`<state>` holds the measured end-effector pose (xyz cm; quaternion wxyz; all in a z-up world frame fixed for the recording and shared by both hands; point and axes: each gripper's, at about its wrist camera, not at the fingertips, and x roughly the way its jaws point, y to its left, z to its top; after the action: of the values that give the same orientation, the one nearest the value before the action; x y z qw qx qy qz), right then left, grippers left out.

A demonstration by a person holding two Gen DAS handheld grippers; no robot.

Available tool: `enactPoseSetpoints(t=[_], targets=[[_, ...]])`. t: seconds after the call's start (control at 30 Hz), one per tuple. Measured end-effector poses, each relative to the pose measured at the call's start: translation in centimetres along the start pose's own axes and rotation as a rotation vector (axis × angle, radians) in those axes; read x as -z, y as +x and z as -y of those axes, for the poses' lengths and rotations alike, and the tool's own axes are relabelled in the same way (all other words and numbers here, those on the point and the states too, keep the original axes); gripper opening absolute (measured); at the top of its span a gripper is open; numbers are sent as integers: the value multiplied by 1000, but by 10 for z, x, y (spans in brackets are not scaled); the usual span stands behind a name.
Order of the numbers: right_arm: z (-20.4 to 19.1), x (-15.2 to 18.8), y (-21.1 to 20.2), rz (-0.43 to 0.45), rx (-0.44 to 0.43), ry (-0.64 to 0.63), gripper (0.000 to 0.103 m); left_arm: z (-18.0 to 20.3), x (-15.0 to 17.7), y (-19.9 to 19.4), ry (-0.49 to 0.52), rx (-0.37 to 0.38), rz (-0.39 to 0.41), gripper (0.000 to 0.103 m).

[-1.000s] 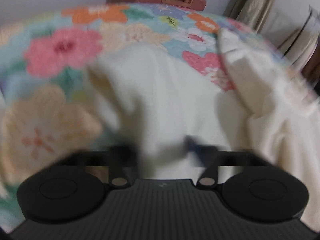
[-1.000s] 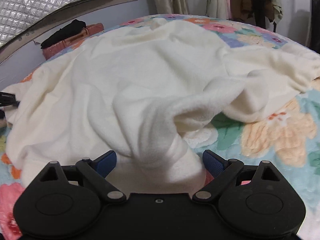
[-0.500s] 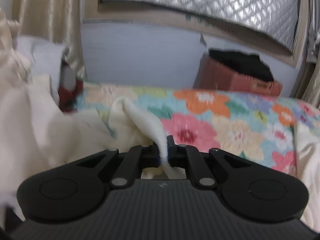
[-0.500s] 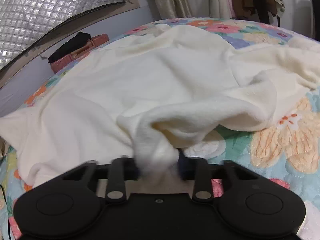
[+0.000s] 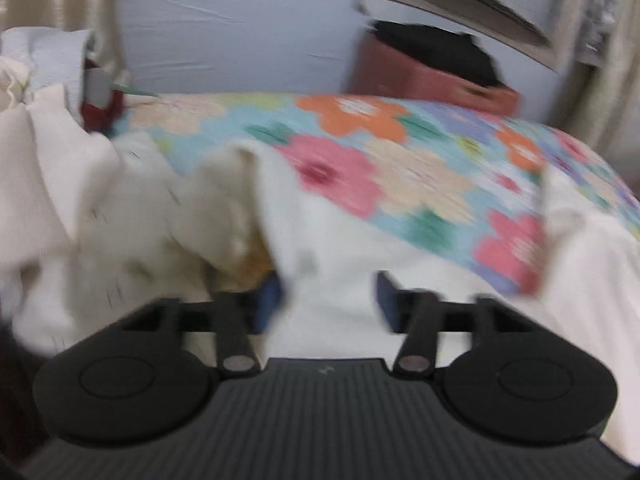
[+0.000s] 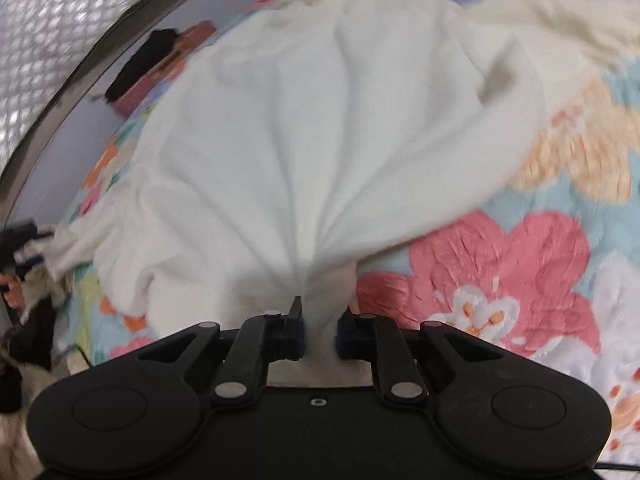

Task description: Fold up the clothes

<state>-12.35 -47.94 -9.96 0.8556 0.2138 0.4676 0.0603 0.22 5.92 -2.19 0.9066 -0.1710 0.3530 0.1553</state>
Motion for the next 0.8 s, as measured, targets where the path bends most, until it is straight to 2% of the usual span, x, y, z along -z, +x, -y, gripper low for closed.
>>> enactPoseSetpoints(t=[0.1, 0.2, 0.27, 0.3, 0.4, 0.47, 0.53, 0.6, 0.67, 0.8], targets=[[-9, 3, -13, 46, 20, -65, 18, 24, 28, -34, 53, 137, -31, 69], [-11, 7, -24, 87, 42, -99, 23, 51, 66, -55, 93, 298, -128, 70], [-11, 8, -29, 108, 48, -110, 25, 67, 93, -60, 125, 376, -204, 71], [-12, 8, -31, 118, 51, -119, 30, 75, 106, -58, 156, 400, -243, 71], [-18, 10, -36, 136, 50, -141, 50, 95, 145, -45, 225, 402, -384, 71], [-22, 10, -34, 136, 57, -149, 56, 100, 160, -37, 226, 430, -443, 71], [-22, 10, -27, 126, 84, -149, 60, 100, 162, -32, 200, 449, -453, 72], [-20, 10, -17, 103, 116, -140, 60, 97, 158, -23, 131, 487, -461, 76], [-15, 12, -2, 69, 129, -107, 63, 95, 160, -16, 56, 511, -477, 85], [1, 9, 33, 1, 79, 15, 74, 98, 169, -8, -7, 523, -445, 90]])
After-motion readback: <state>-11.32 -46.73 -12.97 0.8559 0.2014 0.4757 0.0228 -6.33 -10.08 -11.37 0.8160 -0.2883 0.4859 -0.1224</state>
